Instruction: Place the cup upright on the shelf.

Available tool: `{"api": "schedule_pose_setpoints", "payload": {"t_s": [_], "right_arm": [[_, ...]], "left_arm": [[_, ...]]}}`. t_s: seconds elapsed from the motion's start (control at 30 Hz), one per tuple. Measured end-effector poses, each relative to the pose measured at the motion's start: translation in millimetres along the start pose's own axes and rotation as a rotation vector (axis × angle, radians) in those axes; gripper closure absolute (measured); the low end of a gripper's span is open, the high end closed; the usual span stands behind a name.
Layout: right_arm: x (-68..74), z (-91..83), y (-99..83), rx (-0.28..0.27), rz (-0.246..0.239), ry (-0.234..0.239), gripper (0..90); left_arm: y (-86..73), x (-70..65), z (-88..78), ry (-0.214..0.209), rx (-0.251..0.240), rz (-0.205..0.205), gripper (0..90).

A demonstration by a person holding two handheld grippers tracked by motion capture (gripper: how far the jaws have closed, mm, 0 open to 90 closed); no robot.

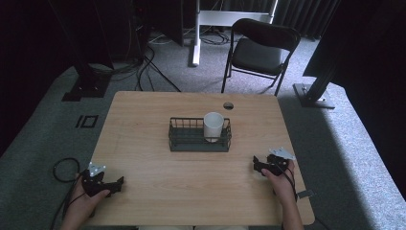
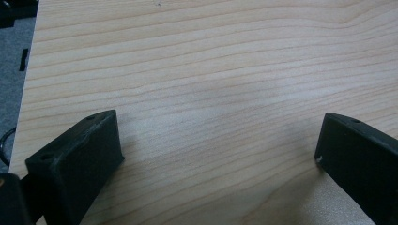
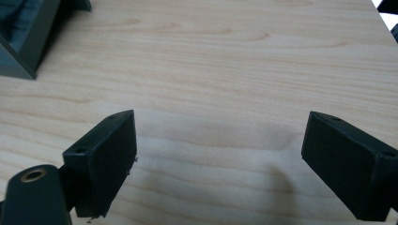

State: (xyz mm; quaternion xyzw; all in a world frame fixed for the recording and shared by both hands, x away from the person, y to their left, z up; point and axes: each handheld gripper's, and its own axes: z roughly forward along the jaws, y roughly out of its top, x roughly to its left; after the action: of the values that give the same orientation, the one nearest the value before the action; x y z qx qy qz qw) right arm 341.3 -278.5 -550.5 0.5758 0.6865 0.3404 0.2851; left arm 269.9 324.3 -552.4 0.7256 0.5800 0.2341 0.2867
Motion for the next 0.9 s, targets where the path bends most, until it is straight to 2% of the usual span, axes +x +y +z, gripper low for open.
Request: {"api": "schedule_pose_setpoints", "payload": {"t_s": [0.2,0.4,0.53,0.63,0.8,0.9], "right_arm": [[-4.7,-3.2,-3.4,0.026,-0.010,0.014,10.4],[-7.2,-10.6,-9.4,0.030,-0.043,0.082,10.5],[-6.7,-16.9,-14.1,0.019,-0.119,0.152,10.5],[-6.3,-20.3,-17.4,0.036,-0.156,0.187,10.5],[-6.4,-22.5,-21.6,0.097,-0.197,0.242,10.5],[-5.9,-22.2,-22.1,0.110,-0.207,0.250,10.5]], "left_arm": [[0.0,0.0,0.0,0.000,0.000,0.000,1.1],[0.0,0.0,0.0,0.000,0.000,0.000,1.1],[0.0,0.0,0.0,0.000,0.000,0.000,1.1],[0.0,0.0,0.0,0.000,0.000,0.000,1.1],[0.0,0.0,0.0,0.000,0.000,0.000,1.1],[0.0,0.0,0.0,0.000,0.000,0.000,1.1]]}}
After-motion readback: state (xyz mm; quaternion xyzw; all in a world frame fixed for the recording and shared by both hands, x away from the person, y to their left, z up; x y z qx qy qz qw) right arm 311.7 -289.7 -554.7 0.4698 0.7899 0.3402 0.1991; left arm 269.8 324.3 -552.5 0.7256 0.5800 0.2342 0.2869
